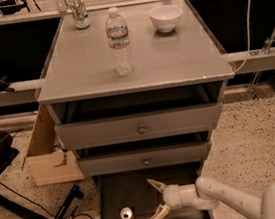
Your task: Pick coke can from bottom drawer and place on counter
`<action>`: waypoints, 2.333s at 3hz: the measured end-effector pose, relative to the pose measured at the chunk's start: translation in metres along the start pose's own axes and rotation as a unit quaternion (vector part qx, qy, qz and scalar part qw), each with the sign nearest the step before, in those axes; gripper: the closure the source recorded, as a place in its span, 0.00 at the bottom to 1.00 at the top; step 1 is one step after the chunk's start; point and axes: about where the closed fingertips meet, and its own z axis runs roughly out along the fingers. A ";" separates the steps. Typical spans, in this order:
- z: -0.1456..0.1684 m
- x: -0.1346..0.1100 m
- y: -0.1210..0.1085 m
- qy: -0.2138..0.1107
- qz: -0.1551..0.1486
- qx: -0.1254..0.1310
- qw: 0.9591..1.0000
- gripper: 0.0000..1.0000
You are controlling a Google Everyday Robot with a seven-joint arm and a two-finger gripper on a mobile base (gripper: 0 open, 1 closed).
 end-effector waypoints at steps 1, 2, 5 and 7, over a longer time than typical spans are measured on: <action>0.043 0.030 0.004 0.008 0.008 -0.027 1.000 0.00; 0.085 0.058 0.020 0.017 0.022 -0.054 0.998 0.00; 0.147 0.082 0.054 -0.026 0.032 -0.076 0.996 0.67; 0.150 0.082 0.054 -0.028 0.032 -0.077 0.996 1.00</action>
Offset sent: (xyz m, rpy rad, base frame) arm -0.0170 0.0940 -0.1027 -0.0370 0.1018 0.1261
